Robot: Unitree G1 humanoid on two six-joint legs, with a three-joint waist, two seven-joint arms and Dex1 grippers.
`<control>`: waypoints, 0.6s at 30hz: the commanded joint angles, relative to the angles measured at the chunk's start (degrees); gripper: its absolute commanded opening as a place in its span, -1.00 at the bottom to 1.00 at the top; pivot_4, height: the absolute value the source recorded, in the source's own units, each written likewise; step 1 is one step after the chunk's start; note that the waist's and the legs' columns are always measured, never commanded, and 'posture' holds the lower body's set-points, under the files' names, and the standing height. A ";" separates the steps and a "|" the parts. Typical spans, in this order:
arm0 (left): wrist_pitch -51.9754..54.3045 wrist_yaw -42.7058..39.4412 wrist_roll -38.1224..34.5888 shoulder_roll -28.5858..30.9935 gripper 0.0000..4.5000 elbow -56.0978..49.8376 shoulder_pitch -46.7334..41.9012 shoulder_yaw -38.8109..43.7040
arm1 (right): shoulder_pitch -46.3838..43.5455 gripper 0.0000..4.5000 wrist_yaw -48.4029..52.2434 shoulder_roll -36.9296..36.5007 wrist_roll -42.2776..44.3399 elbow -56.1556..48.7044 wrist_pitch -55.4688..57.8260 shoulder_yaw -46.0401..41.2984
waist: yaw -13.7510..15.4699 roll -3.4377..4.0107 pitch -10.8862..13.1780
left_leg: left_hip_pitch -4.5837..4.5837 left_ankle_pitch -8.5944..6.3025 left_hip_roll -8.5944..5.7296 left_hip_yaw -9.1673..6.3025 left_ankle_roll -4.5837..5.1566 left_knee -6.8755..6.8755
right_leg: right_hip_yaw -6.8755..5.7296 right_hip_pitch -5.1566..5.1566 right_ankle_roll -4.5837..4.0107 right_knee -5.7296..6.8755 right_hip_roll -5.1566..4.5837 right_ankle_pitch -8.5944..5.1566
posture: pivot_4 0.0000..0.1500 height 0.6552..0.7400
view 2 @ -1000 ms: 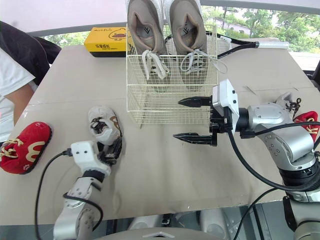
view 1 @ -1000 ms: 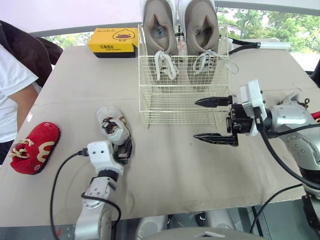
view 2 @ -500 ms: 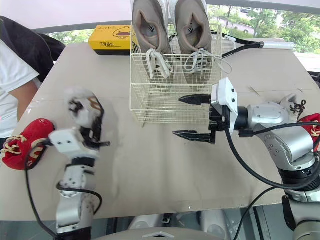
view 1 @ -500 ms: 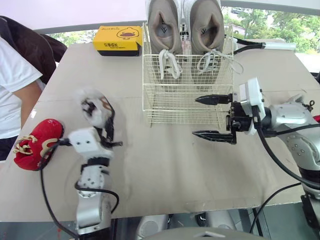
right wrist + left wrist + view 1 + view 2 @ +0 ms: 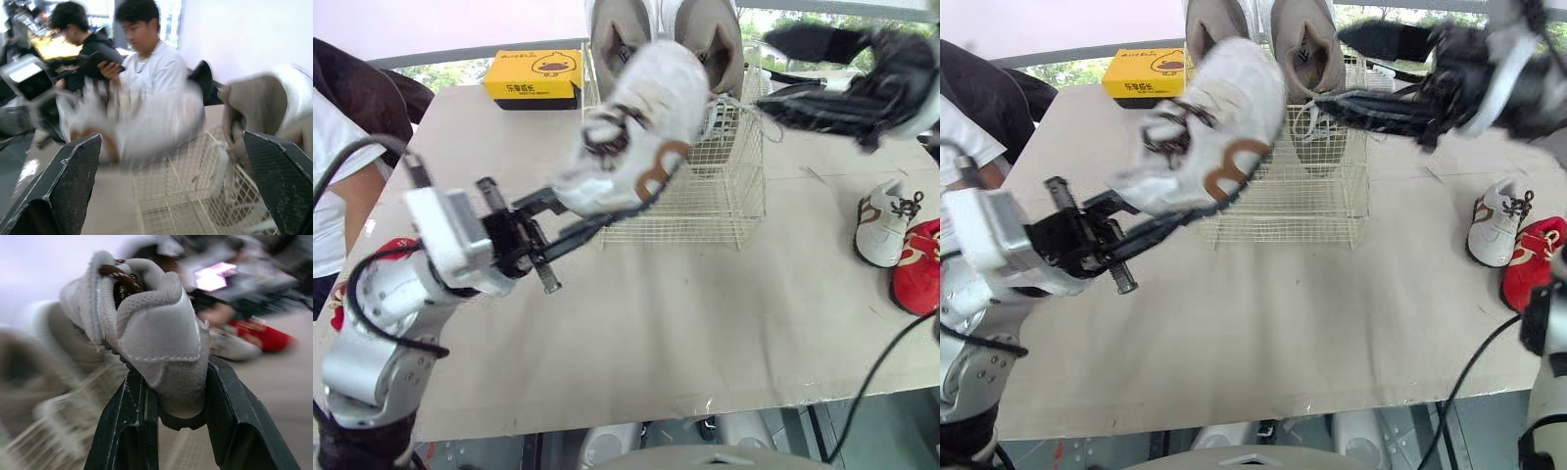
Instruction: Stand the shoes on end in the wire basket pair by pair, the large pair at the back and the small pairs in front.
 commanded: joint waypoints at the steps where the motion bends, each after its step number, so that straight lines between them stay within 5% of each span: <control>1: -2.97 -12.23 3.12 2.30 -0.52 6.10 -7.39 -5.68 | -4.60 1.00 7.03 -2.19 -2.27 1.25 2.10 5.85 | -0.33 0.00 0.00 | 0.01 0.00 0.01 0.03 0.00 0.00 | -0.04 0.01 0.01 -0.01 0.04 0.00 | 1.00 1.00; 6: -10.48 -25.39 10.70 0.29 -0.52 17.43 -19.24 -14.37 | -8.83 1.00 16.41 -2.17 -7.84 -0.12 4.27 18.67 | -1.59 0.00 0.00 | 0.03 0.01 0.02 0.23 0.01 0.06 | 0.01 -0.02 0.04 0.03 0.06 0.03 | 1.00 1.00; 13: -20.99 -32.86 13.94 -6.60 -0.52 27.48 -27.91 -17.02 | -10.17 1.00 21.72 0.98 -20.69 1.64 2.82 35.09 | -1.55 -0.01 0.00 | -0.27 0.04 0.06 0.12 -0.06 0.08 | -0.01 -0.37 0.04 0.09 0.05 0.03 | 1.00 1.00; 18: -27.02 -36.43 15.40 -8.20 -0.52 31.08 -30.34 -16.65 | -9.87 0.05 24.84 2.34 -26.06 3.52 0.81 38.83 | -1.46 -0.01 0.00 | -0.51 0.05 0.05 0.02 -0.07 0.16 | -0.05 -0.58 0.04 0.09 0.00 0.03 | 1.00 1.00</control>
